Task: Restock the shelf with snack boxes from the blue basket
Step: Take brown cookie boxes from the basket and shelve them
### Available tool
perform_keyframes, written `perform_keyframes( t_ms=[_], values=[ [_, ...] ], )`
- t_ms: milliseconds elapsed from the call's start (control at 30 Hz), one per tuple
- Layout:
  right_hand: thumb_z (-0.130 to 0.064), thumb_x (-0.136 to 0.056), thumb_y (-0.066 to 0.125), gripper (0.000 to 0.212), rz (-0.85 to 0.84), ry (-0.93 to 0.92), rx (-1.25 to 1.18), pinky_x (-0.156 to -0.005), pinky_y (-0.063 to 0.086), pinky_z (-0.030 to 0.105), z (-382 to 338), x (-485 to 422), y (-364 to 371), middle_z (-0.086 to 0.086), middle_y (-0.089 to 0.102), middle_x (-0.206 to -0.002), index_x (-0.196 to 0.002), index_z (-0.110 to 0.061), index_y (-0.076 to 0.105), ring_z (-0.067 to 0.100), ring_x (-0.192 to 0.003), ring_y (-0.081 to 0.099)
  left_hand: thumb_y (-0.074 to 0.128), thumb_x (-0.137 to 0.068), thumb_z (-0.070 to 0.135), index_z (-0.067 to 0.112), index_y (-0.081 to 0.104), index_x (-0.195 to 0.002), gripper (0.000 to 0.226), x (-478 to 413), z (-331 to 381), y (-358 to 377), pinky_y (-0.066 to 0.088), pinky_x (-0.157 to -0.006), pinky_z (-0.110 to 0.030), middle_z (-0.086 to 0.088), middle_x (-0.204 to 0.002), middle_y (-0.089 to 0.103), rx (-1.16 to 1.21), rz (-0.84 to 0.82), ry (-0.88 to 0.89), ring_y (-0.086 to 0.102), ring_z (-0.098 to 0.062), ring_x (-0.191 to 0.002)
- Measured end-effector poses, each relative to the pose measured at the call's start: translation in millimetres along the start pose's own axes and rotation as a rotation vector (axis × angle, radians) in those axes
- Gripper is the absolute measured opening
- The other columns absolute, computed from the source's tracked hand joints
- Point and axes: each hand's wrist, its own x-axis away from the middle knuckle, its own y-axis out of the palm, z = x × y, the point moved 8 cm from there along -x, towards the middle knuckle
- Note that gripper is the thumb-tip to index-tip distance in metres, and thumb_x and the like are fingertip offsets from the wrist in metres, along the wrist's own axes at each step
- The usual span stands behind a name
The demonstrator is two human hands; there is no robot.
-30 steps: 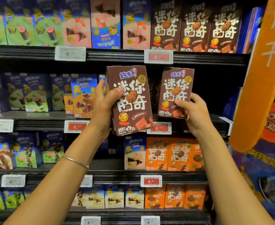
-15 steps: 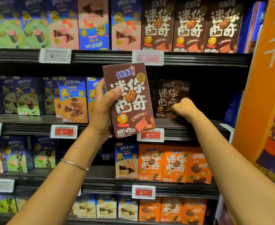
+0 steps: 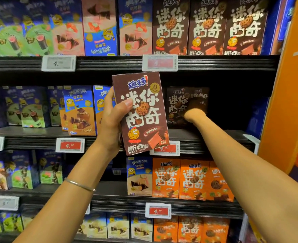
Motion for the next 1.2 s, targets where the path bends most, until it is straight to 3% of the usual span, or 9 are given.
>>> perform_keyframes(
  t_ms=[400, 500, 567, 600, 667, 833, 933, 1100, 1200],
  values=[
    [-0.025, -0.106, 0.043, 0.044, 0.025, 0.016, -0.047, -0.111, 0.039, 0.041, -3.4, 7.1, 2.2, 0.020, 0.052, -0.144, -0.140, 0.003, 0.051, 0.036, -0.133, 0.049, 0.074, -0.066, 0.043, 0.006, 0.041, -0.155, 0.102, 2.7, -3.7, -12.4, 0.064, -0.076, -0.039, -0.017, -0.129, 0.068, -0.038, -0.027, -0.023, 0.076, -0.028, -0.100],
    [-0.031, -0.099, 0.053, 0.034, 0.168, 0.042, -0.223, -0.090, 0.047, 0.034, 1.1, 24.8, -11.6, 0.016, 0.065, -0.120, -0.115, -0.005, 0.067, 0.033, -0.112, 0.061, 0.074, -0.065, 0.043, 0.005, 0.042, -0.154, 0.102, 3.5, -3.8, -14.8, 0.064, -0.074, -0.037, -0.014, -0.124, 0.070, -0.025, -0.019, -0.028, 0.077, -0.026, -0.097],
    [-0.032, -0.092, 0.061, 0.022, 0.339, -0.022, -0.439, -0.077, 0.048, 0.031, -5.7, 50.3, -30.3, 0.010, 0.065, -0.102, -0.096, -0.011, 0.066, 0.029, -0.097, 0.063, 0.074, -0.066, 0.043, 0.006, 0.042, -0.154, 0.101, 4.1, -3.1, -13.3, 0.064, -0.075, -0.038, -0.012, -0.122, 0.072, -0.031, -0.019, -0.028, 0.077, -0.026, -0.097],
    [-0.036, -0.090, 0.064, 0.026, 0.372, -0.084, -0.564, -0.077, 0.050, 0.031, -12.5, 65.0, -37.3, 0.007, 0.065, -0.104, -0.099, -0.011, 0.063, 0.026, -0.097, 0.063, 0.074, -0.066, 0.044, 0.007, 0.042, -0.154, 0.101, 4.7, -3.1, -11.2, 0.064, -0.077, -0.040, -0.012, -0.122, 0.072, -0.033, -0.025, -0.031, 0.077, -0.027, -0.098],
    [-0.051, -0.089, 0.064, 0.045, 0.273, -0.248, -0.825, -0.087, 0.058, 0.038, -31.8, 100.1, -44.4, 0.004, 0.067, -0.118, -0.115, -0.015, 0.061, 0.020, -0.106, 0.066, 0.075, -0.066, 0.045, 0.009, 0.041, -0.156, 0.102, 5.9, -4.6, -4.2, 0.063, -0.080, -0.042, -0.015, -0.125, 0.072, -0.029, -0.049, -0.044, 0.077, -0.029, -0.101],
    [-0.069, -0.085, 0.052, 0.063, -0.145, -0.548, -1.162, -0.091, 0.058, 0.038, -61.3, 189.6, -42.7, -0.005, 0.072, -0.117, -0.124, -0.020, 0.060, 0.010, -0.108, 0.070, 0.076, -0.073, 0.040, 0.011, 0.030, -0.161, 0.104, 7.6, -5.9, 11.4, 0.064, -0.083, -0.044, -0.022, -0.135, 0.068, -0.051, -0.067, -0.032, 0.075, -0.036, -0.107],
    [-0.066, -0.077, 0.060, 0.069, -0.173, -0.573, -1.164, -0.094, 0.056, 0.039, -53.4, 213.6, -37.5, -0.008, 0.066, -0.127, -0.133, -0.027, 0.051, 0.009, -0.115, 0.067, 0.078, -0.068, 0.044, 0.016, 0.028, -0.163, 0.111, 7.7, -7.1, 13.8, 0.063, -0.082, -0.043, -0.017, -0.135, 0.069, -0.053, -0.021, -0.023, 0.077, -0.032, -0.106],
    [-0.044, -0.077, 0.083, 0.064, -0.085, -0.575, -1.101, -0.080, 0.061, 0.028, -46.8, 227.1, -43.5, -0.013, 0.070, -0.116, -0.131, -0.031, 0.051, 0.010, -0.105, 0.072, 0.081, -0.073, 0.046, 0.021, 0.028, -0.163, 0.107, 5.4, -11.4, 22.0, 0.064, -0.081, -0.037, -0.012, -0.141, 0.066, -0.058, -0.002, -0.005, 0.077, -0.027, -0.110],
    [-0.036, -0.083, 0.082, 0.055, -0.025, -0.559, -1.131, -0.080, 0.062, 0.034, -39.7, 228.9, -52.8, -0.005, 0.071, -0.118, -0.129, -0.025, 0.054, 0.015, -0.103, 0.073, 0.082, -0.060, 0.083, 0.026, 0.029, -0.162, 0.128, 5.0, -11.5, 29.9, 0.064, -0.090, -0.042, -0.007, -0.147, 0.063, -0.147, -0.002, 0.015, 0.075, -0.024, -0.116]
  ],
)
